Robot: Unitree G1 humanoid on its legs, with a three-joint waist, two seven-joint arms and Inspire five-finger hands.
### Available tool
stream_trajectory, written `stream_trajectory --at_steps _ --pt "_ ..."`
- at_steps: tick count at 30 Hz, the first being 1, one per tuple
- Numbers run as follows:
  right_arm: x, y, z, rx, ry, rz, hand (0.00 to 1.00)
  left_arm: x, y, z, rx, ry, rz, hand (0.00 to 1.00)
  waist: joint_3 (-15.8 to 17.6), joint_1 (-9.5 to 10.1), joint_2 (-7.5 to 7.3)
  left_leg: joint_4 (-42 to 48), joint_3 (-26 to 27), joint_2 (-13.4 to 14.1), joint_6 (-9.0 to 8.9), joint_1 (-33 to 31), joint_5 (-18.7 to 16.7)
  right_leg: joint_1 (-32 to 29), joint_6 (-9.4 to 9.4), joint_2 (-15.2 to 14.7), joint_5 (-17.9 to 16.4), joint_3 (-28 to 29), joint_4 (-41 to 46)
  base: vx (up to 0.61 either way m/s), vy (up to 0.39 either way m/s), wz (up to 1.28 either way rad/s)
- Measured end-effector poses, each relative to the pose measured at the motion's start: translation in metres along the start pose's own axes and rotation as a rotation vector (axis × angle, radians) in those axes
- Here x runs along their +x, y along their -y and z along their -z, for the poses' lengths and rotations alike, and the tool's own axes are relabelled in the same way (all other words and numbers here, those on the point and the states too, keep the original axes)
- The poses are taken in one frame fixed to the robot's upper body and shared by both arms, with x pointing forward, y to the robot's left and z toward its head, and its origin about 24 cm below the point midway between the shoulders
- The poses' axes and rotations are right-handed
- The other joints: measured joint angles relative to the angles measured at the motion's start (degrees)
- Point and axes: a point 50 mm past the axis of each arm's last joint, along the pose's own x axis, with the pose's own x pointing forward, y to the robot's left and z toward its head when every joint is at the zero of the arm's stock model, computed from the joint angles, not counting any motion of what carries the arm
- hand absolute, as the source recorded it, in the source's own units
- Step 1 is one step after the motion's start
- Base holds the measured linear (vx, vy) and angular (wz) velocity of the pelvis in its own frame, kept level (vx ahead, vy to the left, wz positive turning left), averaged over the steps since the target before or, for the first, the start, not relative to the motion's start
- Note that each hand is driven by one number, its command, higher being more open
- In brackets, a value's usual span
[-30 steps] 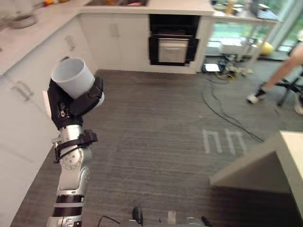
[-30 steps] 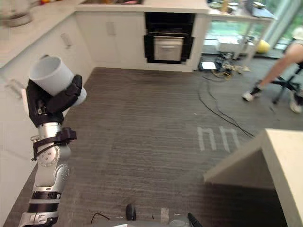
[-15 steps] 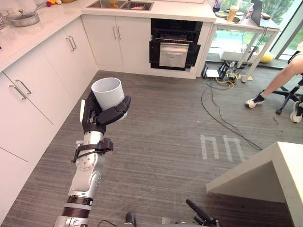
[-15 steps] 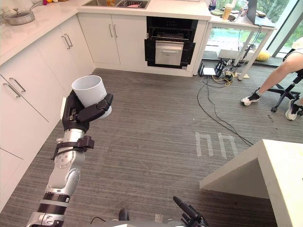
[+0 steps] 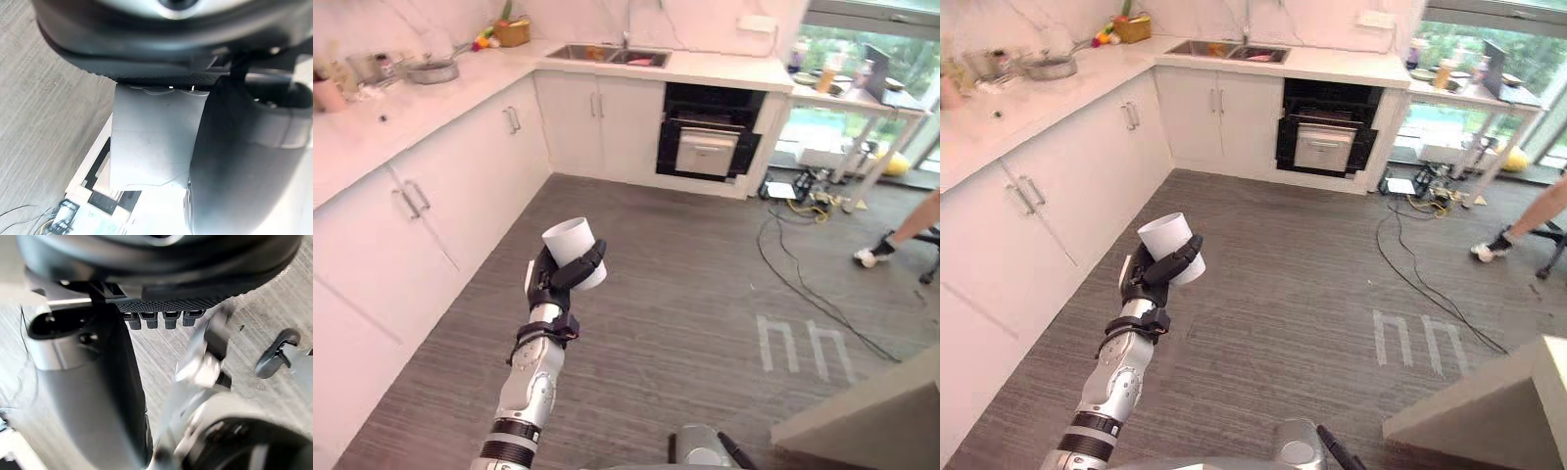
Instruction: Walk over to the sink, pick up the cup, carry it to the dishwasher, place the cup inside the dishwasher, then close the dishwasher door
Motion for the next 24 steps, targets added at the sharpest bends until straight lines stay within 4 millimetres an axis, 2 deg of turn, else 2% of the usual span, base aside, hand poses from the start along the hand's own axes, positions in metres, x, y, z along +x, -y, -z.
stream_trajectory --at_steps 2,4,5,6,7,8,9,10,11,12,13,14,15,16,17,18,19,20,21,22,23,24 --pt "-0.002 0.005 0.006 0.003 -0.011 0.019 1.0 0.0 -0.002 0.0 0.017 -0.014 0.006 0.0 0.28 0.82 -0.49 0.93 -0.86 -1.42 -0.13 1.81 -2.39 0.2 0.91 0.22 4.36 -0.07 -10.98 0.29 -0.034 0.31" --pt "-0.007 0.016 0.011 -0.008 -0.01 0.054 1.0 -0.001 0.001 0.002 0.022 -0.027 0.018 0.0 0.08 1.21 -0.56 4.05 -2.39 -2.5 0.09 3.41 -6.59 0.29 -0.31 0.15 5.85 1.03 -11.04 0.48 -0.113 0.39" --pt "-0.01 0.023 0.013 -0.015 -0.007 0.079 1.0 -0.001 0.007 0.003 0.018 -0.027 0.041 0.0 -0.35 0.89 0.27 6.06 -4.04 -1.96 0.05 3.59 -9.25 -0.03 -1.39 0.43 8.85 1.25 -8.11 0.48 -0.124 0.63" --pt "-0.011 0.026 0.014 -0.017 0.008 0.086 1.0 -0.003 0.015 0.0 0.022 -0.013 0.085 0.0 -1.04 0.9 1.41 7.06 -5.01 -0.75 -0.18 3.62 -11.51 -0.92 -1.66 1.13 9.98 0.67 -5.09 0.41 -0.117 0.6" --pt "-0.012 0.025 0.013 -0.018 0.02 0.086 1.0 -0.004 0.019 -0.001 0.03 -0.005 0.108 0.0 -1.52 0.89 2.01 7.04 -5.35 -0.03 -0.36 3.87 -12.35 -1.41 -1.7 1.5 10.17 0.13 -3.68 0.56 -0.18 0.39" --pt "-0.013 0.026 0.011 -0.034 0.047 0.087 1.0 -0.008 0.026 -0.001 0.028 -0.002 0.143 0.0 -2.77 0.79 3.8 5.85 -5.41 2.44 -1.06 5.45 -13.56 -1.58 -1.74 3.04 9.75 -1.52 -1.71 0.71 -0.203 0.28" --pt "-0.014 0.021 0.007 -0.05 0.082 0.077 1.0 -0.01 0.032 0.0 0.034 0.0 0.176 0.0 -3.72 0.55 4.8 10.36 -2.83 4.47 -3.02 4.59 -13.95 -1.09 -2.69 4.54 6.38 -2.96 0.18 0.71 -0.199 0.31" --pt "-0.012 0.014 0.003 -0.056 0.101 0.058 1.0 -0.011 0.034 -0.001 0.035 0.003 0.19 0.0 -3.26 -0.12 3.86 17.65 -0.3 4.92 -4.0 1.63 -13.64 -0.55 -3.78 3.98 5.17 -3.25 1.53 0.56 -0.178 0.4" --pt "-0.013 0.008 -0.008 -0.079 0.163 0.029 1.0 -0.012 0.041 0.003 0.027 -0.009 0.213 0.0 -2.65 -0.54 3.62 33.65 3.62 7.11 -7.18 -4.57 -9.52 1.96 -4.48 3.85 2.8 -3.92 2.75 0.41 -0.174 0.26" --pt "-0.014 0.007 -0.016 -0.09 0.201 0.019 1.0 -0.013 0.044 0.004 0.017 -0.012 0.219 0.0 -2.18 -0.33 3.82 40.98 5.67 8.74 -6.82 -6.81 -5.1 3.95 -4.58 4.35 1.2 -3.63 2.52 0.54 -0.175 -0.12" --pt "-0.014 0.003 -0.033 -0.119 0.275 -0.002 1.0 -0.015 0.043 0.006 0.003 -0.016 0.212 0.0 -1.03 0.61 4.55 53.15 9.27 13.33 -5.07 -9.92 6.47 9.07 -5.05 5.77 -1.47 -2.26 1.4 0.58 -0.096 -0.46" --pt "-0.014 -0.003 -0.047 -0.142 0.342 -0.029 1.0 -0.016 0.041 0.005 0.01 -0.014 0.214 0.0 -0.78 0.84 5.23 61.65 9.18 16.15 -4.64 -13.79 3.76 13.19 -5.33 6.81 -4.05 -1.68 1.01 0.58 -0.056 -0.5" --pt "-0.015 -0.007 -0.053 -0.146 0.377 -0.041 1.0 -0.016 0.04 0.003 0.013 -0.008 0.215 0.0 -0.76 1.03 5.21 63.6 9.11 16.78 -4.0 -15.9 1.8 14.86 -5.35 6.89 -5.32 -1.26 0.91 0.69 -0.048 -0.45" --pt "-0.015 -0.017 -0.068 -0.148 0.444 -0.079 1.0 -0.015 0.037 -0.002 0.015 0.01 0.208 0.0 -0.64 1.57 5.04 63.0 9.44 16.9 -3.53 -19.93 -1.8 17.85 -5.33 6.77 -6.85 0.17 -0.29 0.57 -0.03 -0.7" --pt "-0.014 -0.035 -0.083 -0.141 0.497 -0.134 1.0 -0.014 0.033 -0.009 0.033 0.037 0.204 0.0 -0.56 2.71 4.73 56.44 10.6 16.38 -3.58 -23.23 -4.53 20.11 -5.14 6.14 -7.29 2.37 -2.13 0.7 0.006 -0.95" --pt "-0.015 -0.05 -0.094 -0.139 0.536 -0.181 1.0 -0.014 0.03 -0.015 0.058 0.062 0.208 0.0 -0.31 3.42 4.3 48.24 11.96 15.41 -3.85 -24.67 -5.64 21.41 -4.34 5.26 -7.13 4.12 -3.59 0.48 0.056 -0.95" --pt "-0.017 -0.066 -0.106 -0.14 0.58 -0.23 1.0 -0.014 0.027 -0.021 0.079 0.085 0.211 0.0 -0.03 3.79 3.83 37.35 12.3 13.15 -4.29 -25.79 -5.46 22.98 -3.84 3.95 -7.39 5.37 -4.91 0.62 0.112 -0.73" --pt "-0.019 -0.078 -0.117 -0.141 0.619 -0.27 1.0 -0.014 0.028 -0.025 0.089 0.106 0.214 0.0 0.03 4.19 3.7 25.41 12.0 10.4 -5.43 -26.17 -3.32 23.92 -3.37 2.6 -7.7 6.55 -6.0 0.64 0.181 -0.65" --pt "-0.023 -0.089 -0.129 -0.155 0.658 -0.303 1.0 -0.015 0.029 -0.028 0.105 0.131 0.209 0.0 -0.22 4.61 4.15 7.73 10.49 7.77 -6.71 -26.01 2.88 25.18 -2.41 1.47 -8.34 8.1 -7.51 0.79 0.284 -0.59" --pt "-0.025 -0.097 -0.136 -0.161 0.679 -0.325 1.0 -0.017 0.03 -0.032 0.113 0.154 0.201 0.0 -0.36 4.73 5.43 -0.46 9.05 7.56 -9.13 -26.25 6.61 26.67 -1.8 2.07 -8.83 9.47 -8.8 0.82 0.368 -0.6" --pt "-0.024 -0.103 -0.135 -0.157 0.675 -0.338 1.0 -0.016 0.029 -0.035 0.127 0.172 0.194 0.0 -0.45 5.14 5.44 -0.38 8.78 7.64 -8.77 -25.97 13.4 28.68 -0.96 1.83 -9.82 10.88 -10.0 0.69 0.33 -0.65" --pt "-0.023 -0.112 -0.131 -0.163 0.649 -0.363 1.0 -0.016 0.024 -0.037 0.146 0.183 0.162 0.0 -0.03 5.83 4.22 3.29 9.47 7.28 -5.46 -25.82 16.34 29.9 -0.77 0.76 -9.93 13.01 -10.51 0.53 0.265 -0.56"
